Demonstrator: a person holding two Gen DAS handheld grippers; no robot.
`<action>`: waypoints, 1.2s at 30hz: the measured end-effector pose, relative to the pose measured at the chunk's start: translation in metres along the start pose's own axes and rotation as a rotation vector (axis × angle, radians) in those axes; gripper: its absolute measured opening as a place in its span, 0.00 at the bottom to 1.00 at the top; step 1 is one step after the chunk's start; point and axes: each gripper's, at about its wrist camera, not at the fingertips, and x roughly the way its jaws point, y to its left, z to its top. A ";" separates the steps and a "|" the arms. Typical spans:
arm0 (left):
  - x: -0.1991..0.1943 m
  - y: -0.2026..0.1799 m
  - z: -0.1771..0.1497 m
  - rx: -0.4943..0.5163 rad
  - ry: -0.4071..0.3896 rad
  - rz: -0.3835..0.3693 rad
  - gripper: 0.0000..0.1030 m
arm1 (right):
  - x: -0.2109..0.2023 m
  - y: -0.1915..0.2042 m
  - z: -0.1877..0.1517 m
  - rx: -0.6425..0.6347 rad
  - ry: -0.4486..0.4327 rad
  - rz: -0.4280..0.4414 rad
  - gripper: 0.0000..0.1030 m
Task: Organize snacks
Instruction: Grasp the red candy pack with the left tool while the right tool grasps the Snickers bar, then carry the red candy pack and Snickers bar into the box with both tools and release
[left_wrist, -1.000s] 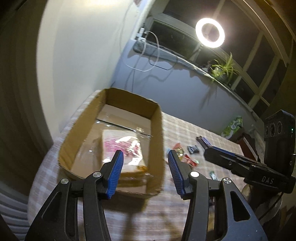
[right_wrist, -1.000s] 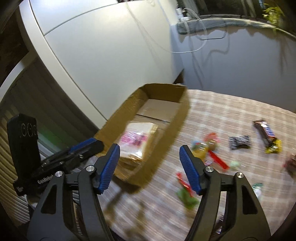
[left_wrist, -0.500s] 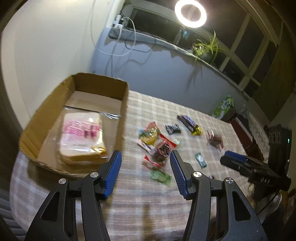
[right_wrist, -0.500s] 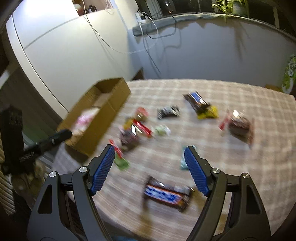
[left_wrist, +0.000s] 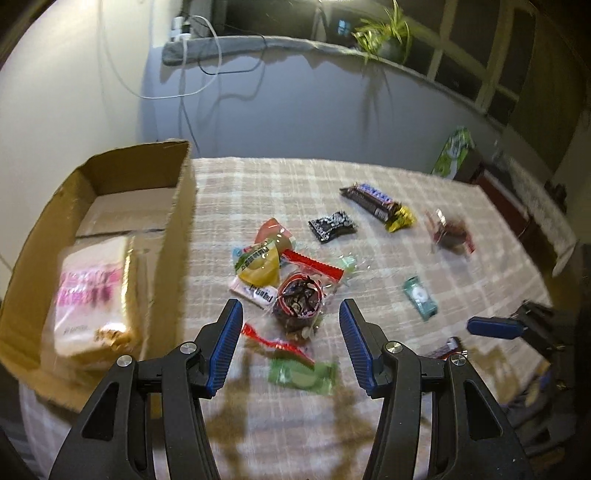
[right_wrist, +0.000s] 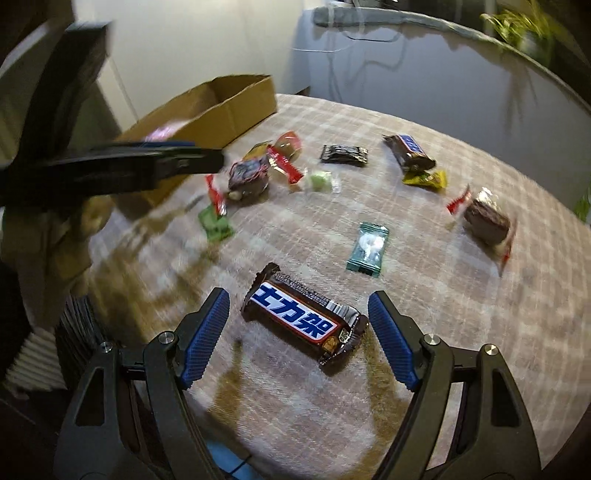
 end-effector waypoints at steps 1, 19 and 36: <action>0.004 -0.001 0.001 0.008 0.009 0.004 0.52 | 0.001 0.002 0.000 -0.029 -0.003 0.005 0.78; 0.040 -0.007 0.003 0.050 0.081 0.024 0.33 | 0.035 0.015 0.002 -0.233 0.079 -0.005 0.66; 0.030 -0.011 -0.002 0.012 0.060 -0.014 0.30 | 0.032 0.007 0.002 -0.149 0.069 0.023 0.29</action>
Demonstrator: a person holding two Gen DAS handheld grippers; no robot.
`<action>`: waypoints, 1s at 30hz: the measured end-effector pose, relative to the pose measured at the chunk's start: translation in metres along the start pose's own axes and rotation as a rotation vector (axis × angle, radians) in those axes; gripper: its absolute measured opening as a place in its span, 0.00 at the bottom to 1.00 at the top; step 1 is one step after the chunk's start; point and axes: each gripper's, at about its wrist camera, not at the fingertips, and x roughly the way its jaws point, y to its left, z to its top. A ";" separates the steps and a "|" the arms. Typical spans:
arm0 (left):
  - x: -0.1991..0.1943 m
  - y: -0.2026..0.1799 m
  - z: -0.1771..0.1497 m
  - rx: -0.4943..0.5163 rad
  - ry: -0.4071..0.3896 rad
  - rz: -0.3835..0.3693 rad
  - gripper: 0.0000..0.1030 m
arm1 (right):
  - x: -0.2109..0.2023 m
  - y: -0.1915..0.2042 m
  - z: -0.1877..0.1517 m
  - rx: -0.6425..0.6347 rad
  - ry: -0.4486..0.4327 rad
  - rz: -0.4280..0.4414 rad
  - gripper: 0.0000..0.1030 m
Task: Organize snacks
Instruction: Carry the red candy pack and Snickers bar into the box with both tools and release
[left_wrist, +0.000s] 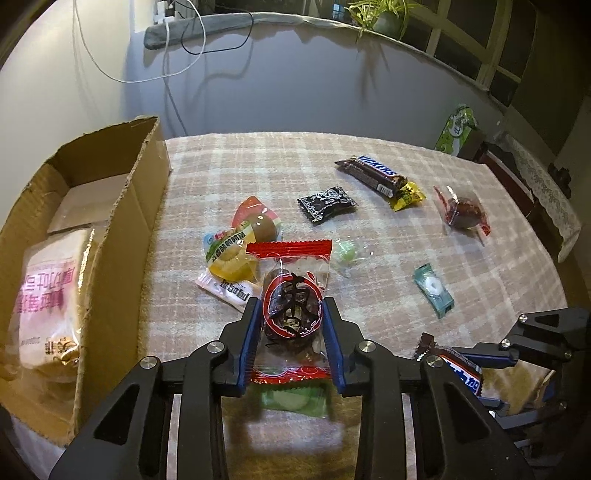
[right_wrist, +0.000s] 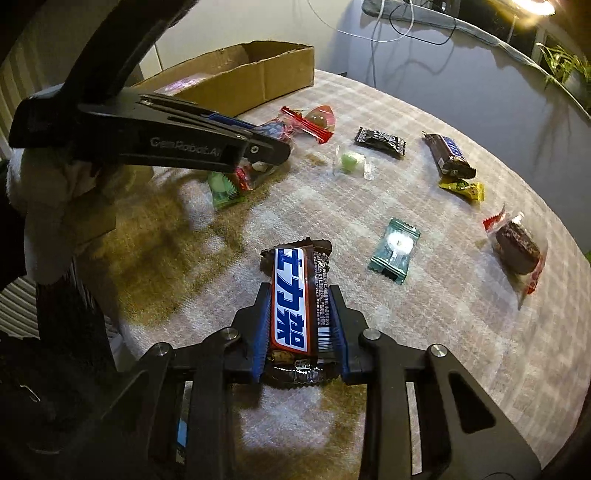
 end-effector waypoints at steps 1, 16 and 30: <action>-0.001 0.000 0.000 -0.002 -0.003 -0.003 0.30 | -0.001 -0.002 0.000 0.013 -0.004 0.003 0.29; -0.045 0.004 0.002 -0.034 -0.094 -0.037 0.30 | -0.038 -0.004 0.006 0.099 -0.105 0.001 0.29; -0.088 0.054 0.007 -0.087 -0.184 0.021 0.30 | -0.050 0.021 0.067 0.068 -0.190 0.015 0.29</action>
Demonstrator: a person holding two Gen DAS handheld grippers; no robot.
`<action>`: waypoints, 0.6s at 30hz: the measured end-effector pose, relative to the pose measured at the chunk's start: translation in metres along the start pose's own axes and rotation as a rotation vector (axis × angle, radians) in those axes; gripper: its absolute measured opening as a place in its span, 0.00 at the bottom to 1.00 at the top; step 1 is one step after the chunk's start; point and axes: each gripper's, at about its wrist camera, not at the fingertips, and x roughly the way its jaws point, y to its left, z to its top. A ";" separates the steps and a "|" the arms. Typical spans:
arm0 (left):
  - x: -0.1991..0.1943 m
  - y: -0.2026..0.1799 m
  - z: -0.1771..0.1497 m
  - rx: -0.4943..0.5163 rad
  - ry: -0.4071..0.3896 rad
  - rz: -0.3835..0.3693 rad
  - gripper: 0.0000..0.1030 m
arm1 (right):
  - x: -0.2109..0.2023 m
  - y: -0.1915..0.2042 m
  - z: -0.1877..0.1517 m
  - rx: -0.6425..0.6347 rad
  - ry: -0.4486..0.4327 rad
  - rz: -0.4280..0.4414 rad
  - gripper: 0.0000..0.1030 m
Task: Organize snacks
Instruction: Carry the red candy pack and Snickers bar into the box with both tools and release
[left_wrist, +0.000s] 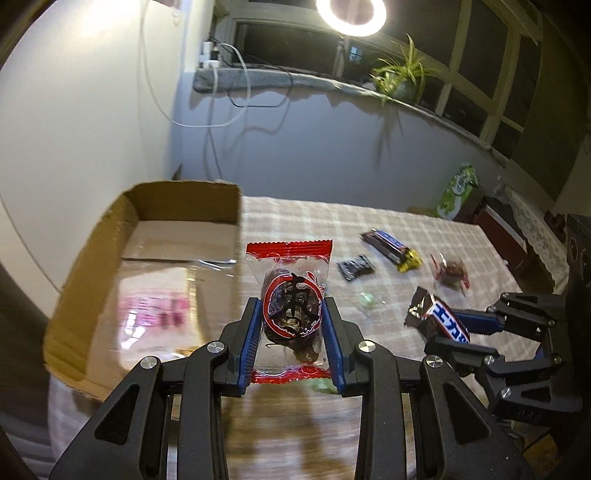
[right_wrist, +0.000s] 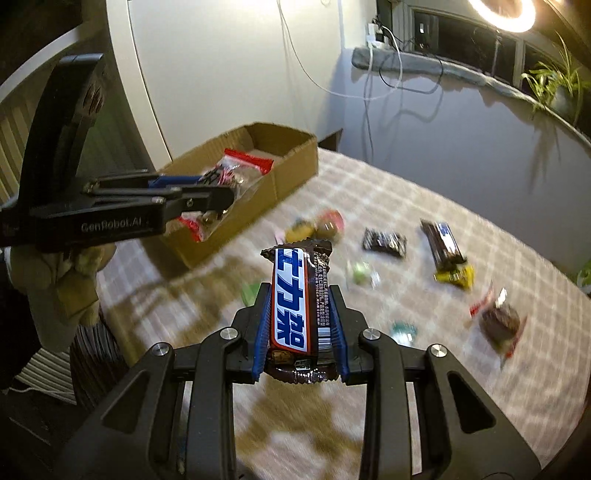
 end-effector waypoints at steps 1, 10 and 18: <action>-0.001 0.004 0.001 -0.004 -0.004 0.006 0.30 | 0.002 0.003 0.006 -0.005 -0.006 0.003 0.29; -0.009 0.047 0.009 -0.053 -0.031 0.062 0.30 | 0.027 0.021 0.060 -0.029 -0.039 0.038 0.29; -0.006 0.078 0.014 -0.093 -0.036 0.096 0.30 | 0.060 0.030 0.100 -0.041 -0.044 0.049 0.29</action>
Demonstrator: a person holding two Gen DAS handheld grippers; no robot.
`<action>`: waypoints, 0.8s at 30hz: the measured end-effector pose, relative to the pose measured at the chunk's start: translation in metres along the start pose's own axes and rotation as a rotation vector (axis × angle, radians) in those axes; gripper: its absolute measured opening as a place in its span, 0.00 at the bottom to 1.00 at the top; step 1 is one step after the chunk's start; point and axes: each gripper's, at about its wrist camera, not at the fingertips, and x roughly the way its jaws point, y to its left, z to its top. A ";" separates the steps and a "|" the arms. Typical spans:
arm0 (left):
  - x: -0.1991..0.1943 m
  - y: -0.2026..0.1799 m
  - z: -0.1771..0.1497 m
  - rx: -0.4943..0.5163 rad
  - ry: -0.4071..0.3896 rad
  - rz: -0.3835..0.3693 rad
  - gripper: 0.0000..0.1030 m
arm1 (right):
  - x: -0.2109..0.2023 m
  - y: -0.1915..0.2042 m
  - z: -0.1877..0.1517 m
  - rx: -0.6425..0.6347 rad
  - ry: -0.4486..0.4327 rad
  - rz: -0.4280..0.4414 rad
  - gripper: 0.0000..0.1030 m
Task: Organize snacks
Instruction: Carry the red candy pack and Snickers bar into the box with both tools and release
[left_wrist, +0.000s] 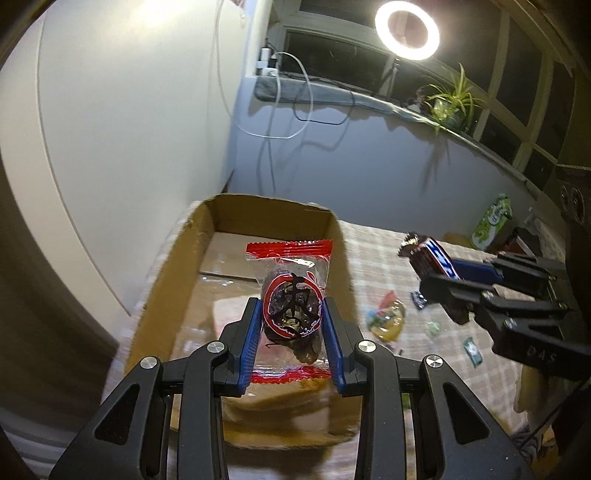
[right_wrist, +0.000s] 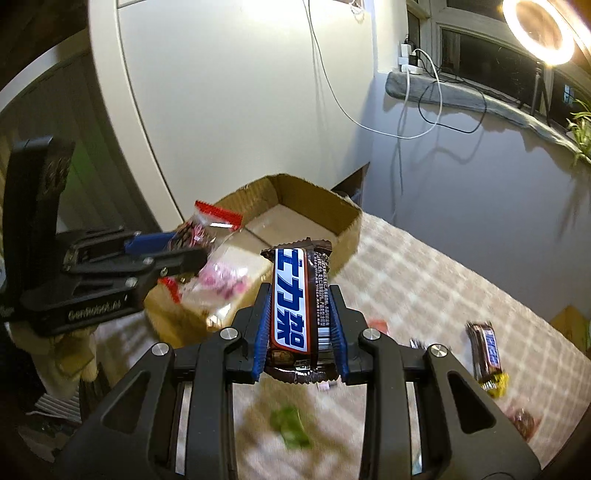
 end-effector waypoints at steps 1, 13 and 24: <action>0.002 0.003 0.001 -0.004 0.000 0.003 0.30 | 0.007 0.001 0.006 -0.001 0.002 0.001 0.29; 0.028 0.030 0.012 -0.036 0.018 0.021 0.30 | 0.075 -0.001 0.042 -0.008 0.050 0.009 0.29; 0.048 0.040 0.017 -0.051 0.047 0.032 0.30 | 0.121 -0.011 0.049 0.014 0.093 0.029 0.29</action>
